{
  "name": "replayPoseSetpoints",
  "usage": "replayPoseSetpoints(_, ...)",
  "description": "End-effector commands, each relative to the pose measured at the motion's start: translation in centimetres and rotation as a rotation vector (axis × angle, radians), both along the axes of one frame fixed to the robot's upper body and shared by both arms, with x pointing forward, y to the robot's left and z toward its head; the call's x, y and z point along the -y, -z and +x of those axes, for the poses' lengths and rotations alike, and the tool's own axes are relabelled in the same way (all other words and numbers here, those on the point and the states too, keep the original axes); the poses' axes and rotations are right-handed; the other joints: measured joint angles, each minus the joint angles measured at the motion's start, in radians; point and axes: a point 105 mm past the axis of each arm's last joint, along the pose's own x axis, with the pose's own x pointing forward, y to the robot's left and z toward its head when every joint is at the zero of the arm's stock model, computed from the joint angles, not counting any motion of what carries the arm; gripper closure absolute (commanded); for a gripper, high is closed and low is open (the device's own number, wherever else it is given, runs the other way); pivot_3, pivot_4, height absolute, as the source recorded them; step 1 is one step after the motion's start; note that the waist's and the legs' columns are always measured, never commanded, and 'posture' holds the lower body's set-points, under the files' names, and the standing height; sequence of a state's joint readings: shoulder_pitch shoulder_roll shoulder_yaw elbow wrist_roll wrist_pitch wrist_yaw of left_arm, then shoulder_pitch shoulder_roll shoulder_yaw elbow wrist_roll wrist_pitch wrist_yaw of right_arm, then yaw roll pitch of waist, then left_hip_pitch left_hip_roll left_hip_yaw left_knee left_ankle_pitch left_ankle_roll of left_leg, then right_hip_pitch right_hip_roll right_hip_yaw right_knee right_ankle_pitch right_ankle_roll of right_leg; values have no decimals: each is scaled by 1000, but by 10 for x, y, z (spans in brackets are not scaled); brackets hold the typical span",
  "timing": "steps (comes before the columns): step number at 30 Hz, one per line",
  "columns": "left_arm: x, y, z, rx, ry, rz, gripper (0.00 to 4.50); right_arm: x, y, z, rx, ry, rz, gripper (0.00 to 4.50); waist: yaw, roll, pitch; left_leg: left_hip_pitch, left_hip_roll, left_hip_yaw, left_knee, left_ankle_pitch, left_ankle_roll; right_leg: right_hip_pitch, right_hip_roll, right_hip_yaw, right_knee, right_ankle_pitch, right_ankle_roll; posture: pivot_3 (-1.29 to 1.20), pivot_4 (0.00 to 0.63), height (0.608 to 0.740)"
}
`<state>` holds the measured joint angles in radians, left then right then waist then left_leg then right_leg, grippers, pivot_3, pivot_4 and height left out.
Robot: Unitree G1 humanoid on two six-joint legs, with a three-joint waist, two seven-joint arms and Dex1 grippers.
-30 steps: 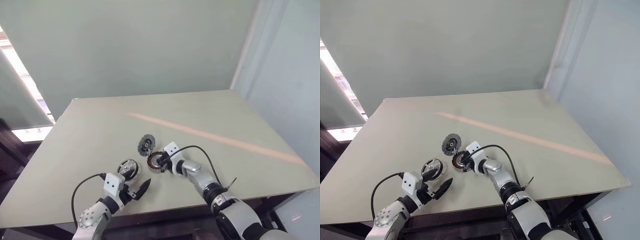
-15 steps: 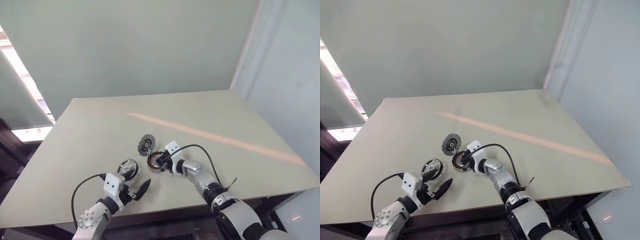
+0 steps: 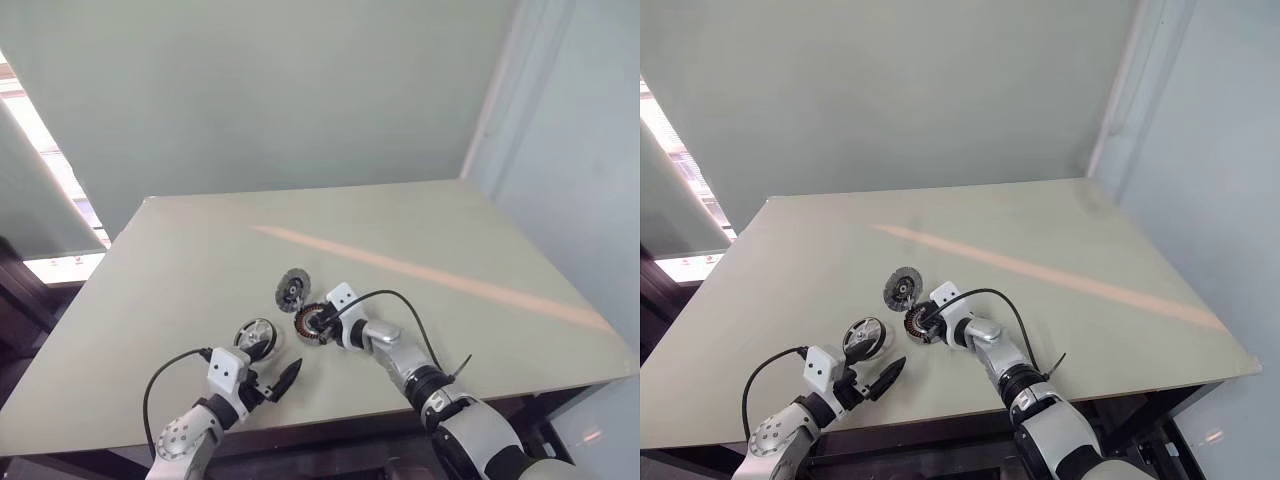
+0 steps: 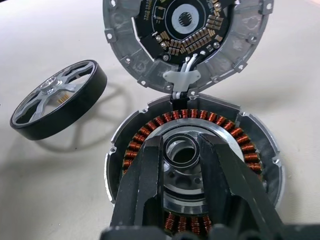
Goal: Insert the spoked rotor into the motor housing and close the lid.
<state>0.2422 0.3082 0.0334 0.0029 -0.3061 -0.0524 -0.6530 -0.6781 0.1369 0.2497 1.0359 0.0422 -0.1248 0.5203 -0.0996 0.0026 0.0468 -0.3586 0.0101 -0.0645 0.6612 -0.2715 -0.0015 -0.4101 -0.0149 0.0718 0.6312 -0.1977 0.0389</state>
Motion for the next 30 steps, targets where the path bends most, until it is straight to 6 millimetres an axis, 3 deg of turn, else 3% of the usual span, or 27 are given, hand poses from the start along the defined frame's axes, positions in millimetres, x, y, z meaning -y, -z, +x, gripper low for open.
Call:
replayPoseSetpoints(1, 1, -11, 2, 55, 6, 6, 0, -65, -38, -19, 45, -111, 133, 3778, 0, 0, 0, 0, 0, 0, 0, 0, 0, 0, 0, 0, 0, 0, 0, 0, 0, 740)
replayPoseSetpoints(30, -2, -11, -2, 54, -15, 7, 0, -72, -39, -19, 57, -104, 128, 3778, 0, 0, 0, 0, 0, 0, 0, 0, 0, 0, 0, 0, 0, 0, 0, 0, 0, 740)
